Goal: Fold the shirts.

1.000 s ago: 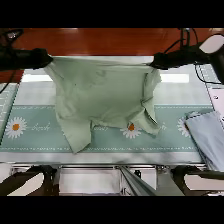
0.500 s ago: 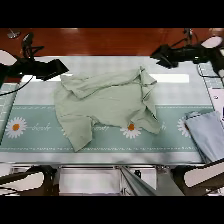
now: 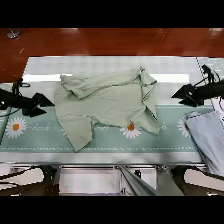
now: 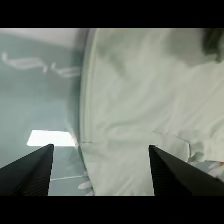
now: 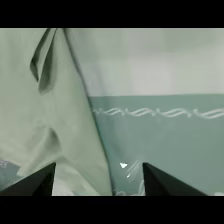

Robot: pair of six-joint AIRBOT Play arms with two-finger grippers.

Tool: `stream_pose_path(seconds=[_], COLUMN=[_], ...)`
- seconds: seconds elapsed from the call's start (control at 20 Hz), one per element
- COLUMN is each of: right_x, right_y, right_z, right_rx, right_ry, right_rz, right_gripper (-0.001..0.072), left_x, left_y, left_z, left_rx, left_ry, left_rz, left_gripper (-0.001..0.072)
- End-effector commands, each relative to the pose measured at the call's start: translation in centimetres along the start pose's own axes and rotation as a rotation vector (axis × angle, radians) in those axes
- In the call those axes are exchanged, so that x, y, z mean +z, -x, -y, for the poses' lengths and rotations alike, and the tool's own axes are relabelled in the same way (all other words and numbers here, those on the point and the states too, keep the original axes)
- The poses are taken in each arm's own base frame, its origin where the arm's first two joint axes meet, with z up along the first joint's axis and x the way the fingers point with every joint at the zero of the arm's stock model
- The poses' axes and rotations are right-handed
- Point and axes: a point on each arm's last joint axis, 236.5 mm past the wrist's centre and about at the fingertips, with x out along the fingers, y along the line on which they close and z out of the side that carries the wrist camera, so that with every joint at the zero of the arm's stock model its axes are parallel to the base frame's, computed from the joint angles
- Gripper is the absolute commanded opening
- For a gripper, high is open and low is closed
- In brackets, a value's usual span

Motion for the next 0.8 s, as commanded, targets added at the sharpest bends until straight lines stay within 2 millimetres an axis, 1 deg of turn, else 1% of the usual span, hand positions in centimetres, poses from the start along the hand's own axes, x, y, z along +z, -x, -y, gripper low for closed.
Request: stream_pose_path(seconds=[0.0,0.05,0.15,0.25,0.35,0.4,0.45,0.5,0.55,0.6,0.75], right_x=[-4.6,-5.8,-7.1,-7.6,-7.5,-7.8,-8.5,-9.7,-11.0,-12.2,-14.6], right_y=[-2.0,-2.3,-2.3,-1.9,-1.4,-1.2,-1.1,-1.0,-1.2,-1.6,-3.7], right_z=[-1.5,-1.6,-1.8,-2.1,-2.1,-1.4,-0.1,1.3,2.2,2.3,1.4], right_rx=[0.087,0.087,0.087,0.083,0.062,0.023,-0.036,-0.097,-0.129,-0.12,-0.026], right_ry=[-0.007,0.002,0.007,0.02,0.027,0.03,0.021,-0.007,-0.044,-0.073,-0.139], right_rz=[0.064,0.053,0.05,0.056,0.073,0.068,0.043,-0.007,-0.051,-0.089,-0.136], right_gripper=[0.0618,0.0618,0.0618,0.0618,0.0618,0.0618,0.0618,0.0619,0.0619,0.0619,0.0619], left_x=[-2.3,-2.5,-1.7,-1.1,-1.7,-2.1,-2.4,-2.7,-3.0,-3.0,-3.0], left_y=[-2.3,-2.8,-3.7,-4.8,-6.0,-6.5,-6.7,-6.8,-6.8,-6.7,-6.6], left_z=[-1.3,-1.0,0.2,1.7,3.7,4.4,4.9,5.3,5.7,5.8,5.8], left_rx=[-0.057,-0.063,-0.082,-0.094,-0.114,-0.112,-0.113,-0.117,-0.122,-0.125,-0.126], left_ry=[0.073,0.06,0.056,0.035,-0.009,-0.033,-0.064,-0.105,-0.123,-0.127,-0.127], left_rz=[-0.029,-0.042,-0.016,0.006,-0.021,-0.038,-0.049,-0.06,-0.072,-0.075,-0.074], left_gripper=[0.0699,0.0699,0.0699,0.0699,0.0697,0.0624,0.027,0.0043,0.0033,0.0033,0.0033])
